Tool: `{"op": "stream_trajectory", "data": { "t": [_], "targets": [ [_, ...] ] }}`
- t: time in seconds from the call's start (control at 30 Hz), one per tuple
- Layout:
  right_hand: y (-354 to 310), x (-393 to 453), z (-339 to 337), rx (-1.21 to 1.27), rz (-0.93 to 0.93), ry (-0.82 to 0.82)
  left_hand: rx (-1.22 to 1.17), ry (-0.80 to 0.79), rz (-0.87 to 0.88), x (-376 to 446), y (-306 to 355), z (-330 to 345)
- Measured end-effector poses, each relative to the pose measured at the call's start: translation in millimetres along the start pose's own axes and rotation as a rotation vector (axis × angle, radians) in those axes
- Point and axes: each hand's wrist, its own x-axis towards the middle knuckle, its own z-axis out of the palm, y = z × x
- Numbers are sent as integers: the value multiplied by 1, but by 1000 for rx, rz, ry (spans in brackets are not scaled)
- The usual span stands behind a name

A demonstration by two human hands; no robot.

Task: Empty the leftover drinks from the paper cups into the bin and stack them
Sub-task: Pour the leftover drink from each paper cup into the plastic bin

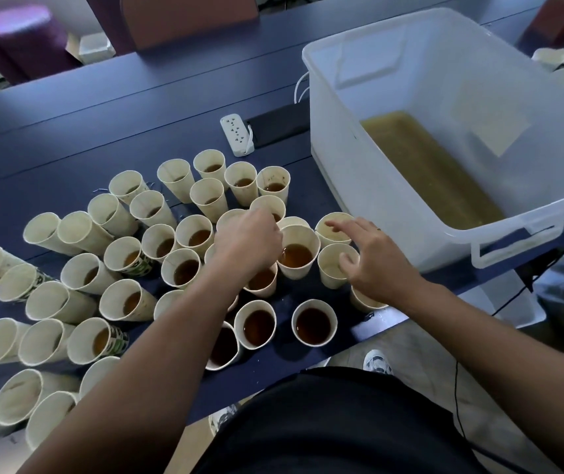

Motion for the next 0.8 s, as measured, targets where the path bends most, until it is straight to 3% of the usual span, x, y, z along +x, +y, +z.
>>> {"op": "stream_trajectory", "data": {
  "t": [0.2, 0.47, 0.63, 0.8],
  "targets": [
    [-26, 9, -8, 339, 87, -128, -132, 39, 33, -9, 25, -57],
    [-62, 20, -33, 538, 33, 291, -333, 75, 154, -17, 57, -116],
    [-71, 23, -55, 549, -8, 403, -416, 163, 233, -20, 70, -130],
    [-65, 26, -88, 487, -13, 476, -666, 264, 246, -9, 80, -120]
  ]
}}
